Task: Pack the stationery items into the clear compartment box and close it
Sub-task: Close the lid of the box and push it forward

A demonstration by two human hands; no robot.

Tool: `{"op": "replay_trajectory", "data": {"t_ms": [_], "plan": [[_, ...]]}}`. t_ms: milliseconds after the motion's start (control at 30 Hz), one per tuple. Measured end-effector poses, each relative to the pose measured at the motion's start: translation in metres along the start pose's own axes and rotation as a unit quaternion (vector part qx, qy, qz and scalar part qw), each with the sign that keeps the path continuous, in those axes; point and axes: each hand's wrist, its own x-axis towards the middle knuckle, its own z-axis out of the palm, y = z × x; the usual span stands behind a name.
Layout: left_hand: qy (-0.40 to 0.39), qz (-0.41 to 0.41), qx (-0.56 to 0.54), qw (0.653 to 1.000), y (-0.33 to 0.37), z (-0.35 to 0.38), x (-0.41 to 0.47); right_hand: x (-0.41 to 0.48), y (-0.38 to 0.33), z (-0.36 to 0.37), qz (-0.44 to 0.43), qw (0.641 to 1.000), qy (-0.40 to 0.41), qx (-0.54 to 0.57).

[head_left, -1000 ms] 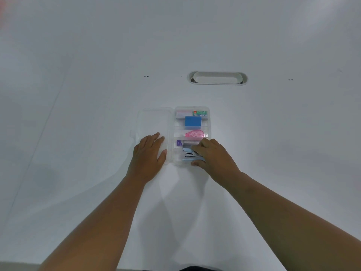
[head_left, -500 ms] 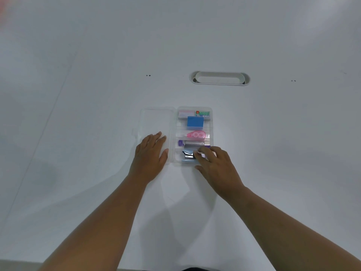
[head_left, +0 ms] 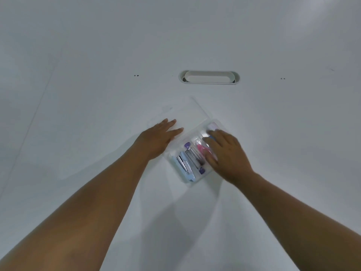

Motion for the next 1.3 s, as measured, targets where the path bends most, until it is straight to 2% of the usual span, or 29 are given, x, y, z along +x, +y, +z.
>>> {"op": "replay_trajectory", "data": {"t_ms": [100,167,267,333,433,500,667,767,900,1067,1167,1300], "plan": [[-0.007,0.013,-0.015,1.000,0.009,-0.001,0.014,0.017,0.035,-0.006,-0.001,0.997,-0.071,-0.023],[0.031,0.007,-0.037,0.999,0.019,0.001,0.014,0.028,0.045,-0.008,-0.019,0.994,-0.105,-0.021],[0.097,-0.063,-0.093,0.989,0.043,0.010,-0.001,0.035,0.044,-0.004,-0.056,0.988,-0.143,-0.021],[0.114,-0.103,-0.114,0.982,0.057,0.017,-0.014,0.029,0.039,0.004,-0.057,0.985,-0.158,-0.027],[0.105,-0.130,-0.128,0.978,0.066,0.028,-0.022,0.013,0.031,0.011,-0.008,0.990,-0.141,-0.019],[0.098,-0.118,-0.115,0.981,0.067,0.028,-0.018,-0.001,0.020,0.014,0.038,0.992,-0.120,-0.009],[0.064,0.000,-0.028,0.998,0.062,0.011,0.004,-0.029,-0.008,0.020,0.148,0.987,-0.069,0.004],[0.066,0.036,0.001,0.997,0.056,0.002,0.016,-0.014,0.000,0.016,0.141,0.989,-0.042,0.013],[0.115,0.022,0.011,0.993,0.049,-0.010,0.035,0.029,0.040,0.004,0.137,0.990,-0.012,0.024],[0.113,0.010,0.025,0.993,0.048,-0.017,0.064,0.068,0.072,0.000,0.118,0.993,-0.014,0.028],[0.106,0.009,0.033,0.994,0.048,-0.019,0.080,0.081,0.073,0.007,0.122,0.992,-0.031,0.029],[0.104,0.006,0.051,0.993,0.044,-0.020,0.094,0.089,0.075,0.020,0.131,0.991,-0.015,-0.007]]}}
